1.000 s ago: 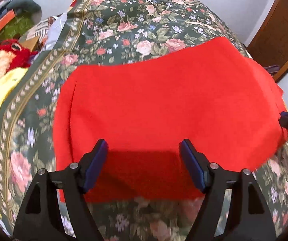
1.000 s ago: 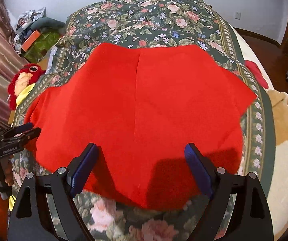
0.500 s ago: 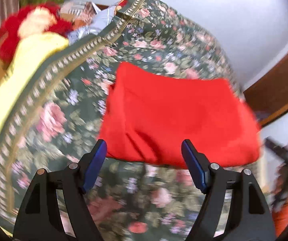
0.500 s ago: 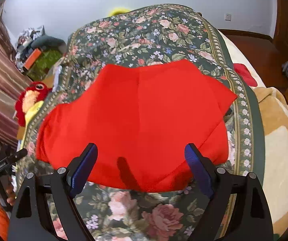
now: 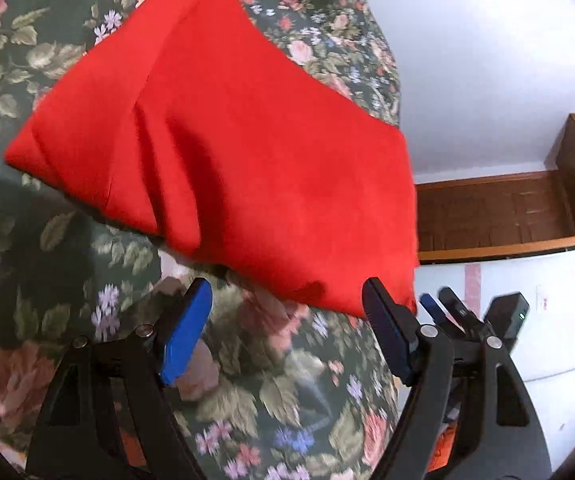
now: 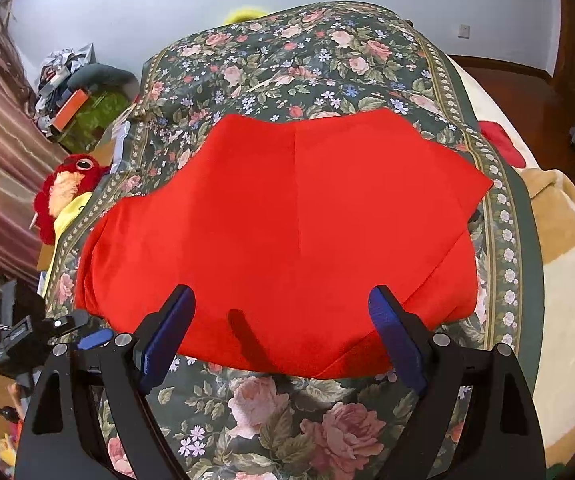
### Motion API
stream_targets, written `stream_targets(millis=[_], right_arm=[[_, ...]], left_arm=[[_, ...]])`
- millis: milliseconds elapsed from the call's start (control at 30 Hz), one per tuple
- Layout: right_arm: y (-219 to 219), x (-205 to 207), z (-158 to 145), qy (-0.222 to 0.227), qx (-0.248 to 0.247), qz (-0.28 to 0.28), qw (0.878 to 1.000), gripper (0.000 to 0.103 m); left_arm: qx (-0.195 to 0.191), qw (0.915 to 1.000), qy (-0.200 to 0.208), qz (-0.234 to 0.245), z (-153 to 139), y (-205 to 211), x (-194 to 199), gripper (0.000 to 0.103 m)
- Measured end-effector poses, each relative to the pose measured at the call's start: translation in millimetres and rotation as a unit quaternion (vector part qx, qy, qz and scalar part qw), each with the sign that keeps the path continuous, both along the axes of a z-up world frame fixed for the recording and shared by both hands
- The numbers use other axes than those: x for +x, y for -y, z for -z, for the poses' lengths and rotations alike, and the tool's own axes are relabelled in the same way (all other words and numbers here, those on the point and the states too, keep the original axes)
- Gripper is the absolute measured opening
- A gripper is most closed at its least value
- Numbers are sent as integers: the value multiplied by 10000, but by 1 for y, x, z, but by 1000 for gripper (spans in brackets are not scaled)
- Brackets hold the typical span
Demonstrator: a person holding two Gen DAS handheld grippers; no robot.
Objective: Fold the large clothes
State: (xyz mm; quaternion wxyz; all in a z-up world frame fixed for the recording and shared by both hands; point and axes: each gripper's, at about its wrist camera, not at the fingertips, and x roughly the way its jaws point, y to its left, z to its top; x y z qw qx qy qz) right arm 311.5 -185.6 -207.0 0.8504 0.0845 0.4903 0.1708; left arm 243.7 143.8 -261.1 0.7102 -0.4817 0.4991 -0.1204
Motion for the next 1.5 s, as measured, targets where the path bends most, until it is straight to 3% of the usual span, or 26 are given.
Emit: stream_targets(millis=[200,433,700,733,800,867,900,1233,1500], right_arm=[[4,1,3,-58,-1,78,10000,87],[6,3,6,-92,-111,110,9998,87],[2,5,3,-73,-143,82,9998,87],[0,6,2,-71,-158,72,9998,87],[-3,5,0,-68,-199,39,9998,87],[-8,5,-2,-53,-230,-3,9997,87],[-11,4,-5,-20,-261,-41,9997,87],[-59,7,-31,220,-100,-421,9988,87],[-122,9,-25,284,-134,-961,9949,87]], left_arm=[[-228,9988,-91,-413,20,-15,22,75],[-148,9946,228,-1002,8,-34,48,72],[160,9921,80,-1244,20,-38,73,67],[351,9911,94,-1282,16,-39,74,64],[777,9882,97,-1315,9,-40,71,34],[1076,9849,221,-1340,0,-42,68,14],[1156,9837,277,-1346,-4,-43,67,11],[1724,9645,1237,-1573,-84,-65,31,8],[2531,9322,1938,-1717,-146,-74,0,7]])
